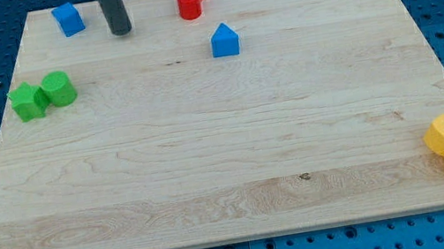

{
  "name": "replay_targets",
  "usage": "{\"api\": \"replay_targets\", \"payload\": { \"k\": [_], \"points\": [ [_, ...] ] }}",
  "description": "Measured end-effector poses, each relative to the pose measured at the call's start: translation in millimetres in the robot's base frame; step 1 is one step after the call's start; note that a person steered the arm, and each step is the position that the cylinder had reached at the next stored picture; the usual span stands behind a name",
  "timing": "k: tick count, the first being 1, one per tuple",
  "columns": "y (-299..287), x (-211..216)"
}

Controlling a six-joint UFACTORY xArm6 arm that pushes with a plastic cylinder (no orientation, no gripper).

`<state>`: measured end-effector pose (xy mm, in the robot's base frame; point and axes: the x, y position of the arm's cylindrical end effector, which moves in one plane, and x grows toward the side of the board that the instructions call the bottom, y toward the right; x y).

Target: Place the blue triangle diagonally to the bottom left of the red circle

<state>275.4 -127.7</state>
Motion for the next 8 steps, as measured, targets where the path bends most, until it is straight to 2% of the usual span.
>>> {"api": "replay_targets", "payload": {
  "k": [3, 8],
  "points": [
    [46.2, 70.4],
    [63.2, 86.2]
  ]
}}
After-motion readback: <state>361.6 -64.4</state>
